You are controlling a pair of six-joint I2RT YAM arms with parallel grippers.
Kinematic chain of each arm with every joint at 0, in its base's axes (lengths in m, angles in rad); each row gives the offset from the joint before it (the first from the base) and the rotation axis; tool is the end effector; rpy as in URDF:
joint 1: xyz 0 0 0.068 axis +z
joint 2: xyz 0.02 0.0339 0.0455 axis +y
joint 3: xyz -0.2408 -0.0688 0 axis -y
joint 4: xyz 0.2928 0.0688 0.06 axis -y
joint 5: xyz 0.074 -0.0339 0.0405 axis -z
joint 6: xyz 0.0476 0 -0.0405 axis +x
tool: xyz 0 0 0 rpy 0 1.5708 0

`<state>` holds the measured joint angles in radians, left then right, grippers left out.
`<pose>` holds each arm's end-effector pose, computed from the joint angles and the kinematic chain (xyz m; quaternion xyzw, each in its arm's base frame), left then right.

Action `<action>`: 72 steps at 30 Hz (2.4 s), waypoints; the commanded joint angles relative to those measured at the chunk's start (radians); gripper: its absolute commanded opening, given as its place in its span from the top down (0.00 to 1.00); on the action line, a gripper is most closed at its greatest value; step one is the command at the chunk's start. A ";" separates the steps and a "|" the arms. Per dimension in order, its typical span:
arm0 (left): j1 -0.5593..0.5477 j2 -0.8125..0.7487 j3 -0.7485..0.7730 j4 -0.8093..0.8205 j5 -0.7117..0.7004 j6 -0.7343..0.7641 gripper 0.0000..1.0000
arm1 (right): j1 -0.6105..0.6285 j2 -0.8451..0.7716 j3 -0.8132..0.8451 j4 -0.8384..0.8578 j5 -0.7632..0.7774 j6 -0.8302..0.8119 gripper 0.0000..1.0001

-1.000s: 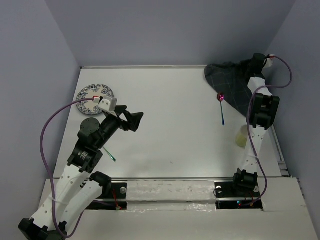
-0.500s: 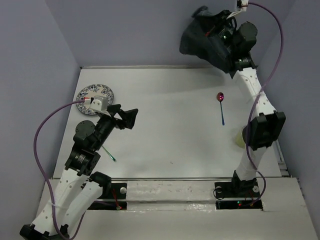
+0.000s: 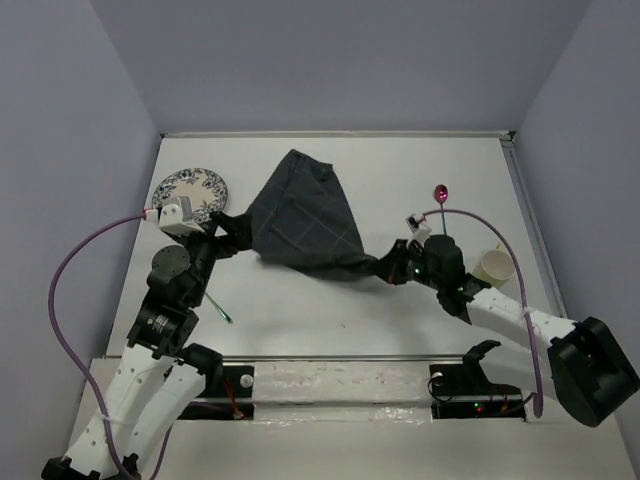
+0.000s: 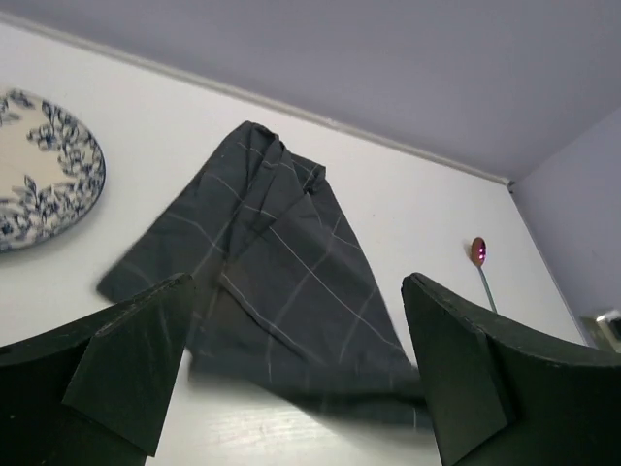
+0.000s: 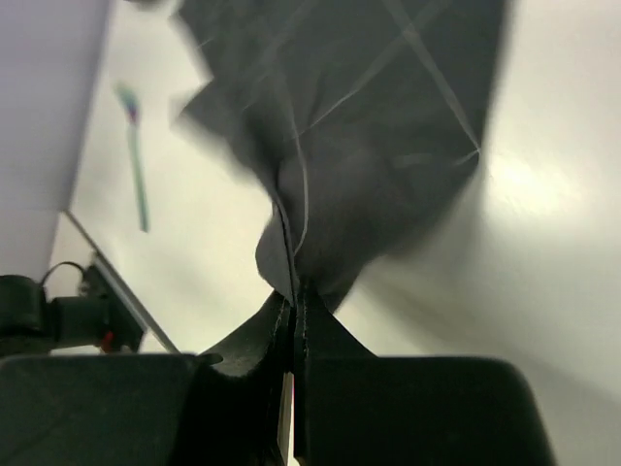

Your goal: Set the dinner table for one person

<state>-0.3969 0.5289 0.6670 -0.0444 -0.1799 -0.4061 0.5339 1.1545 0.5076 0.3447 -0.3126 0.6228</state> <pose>0.2008 -0.0749 0.3460 -0.0695 0.6702 -0.2321 0.7015 0.2562 0.1685 0.1696 -0.0568 0.7990 0.4250 0.4216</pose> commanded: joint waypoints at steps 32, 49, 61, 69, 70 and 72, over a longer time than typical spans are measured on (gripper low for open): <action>-0.002 0.077 0.041 -0.196 -0.147 -0.050 0.48 | 0.489 0.127 0.339 -0.561 0.408 -0.302 0.65; 0.001 -0.052 -0.015 -0.236 -0.076 -0.072 0.36 | 0.779 0.712 0.709 -0.684 0.540 -0.302 0.45; 0.000 -0.012 -0.093 -0.261 -0.027 -0.292 0.52 | 0.799 0.662 0.738 -0.733 0.734 -0.255 1.00; 0.003 0.014 -0.279 -0.161 0.163 -0.451 0.62 | 0.608 0.434 0.712 -0.672 0.784 -0.314 1.00; 0.001 0.017 -0.290 -0.163 0.163 -0.450 0.62 | 0.574 0.383 0.706 -0.647 0.753 -0.317 1.00; -0.003 0.016 -0.296 -0.164 0.154 -0.453 0.62 | 0.476 0.338 0.691 -0.607 0.710 -0.328 1.00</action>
<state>-0.3973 0.5442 0.3954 -0.2714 -0.0795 -0.8074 1.1862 1.6241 1.2160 -0.3695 0.4053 0.3286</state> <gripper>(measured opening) 0.384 0.012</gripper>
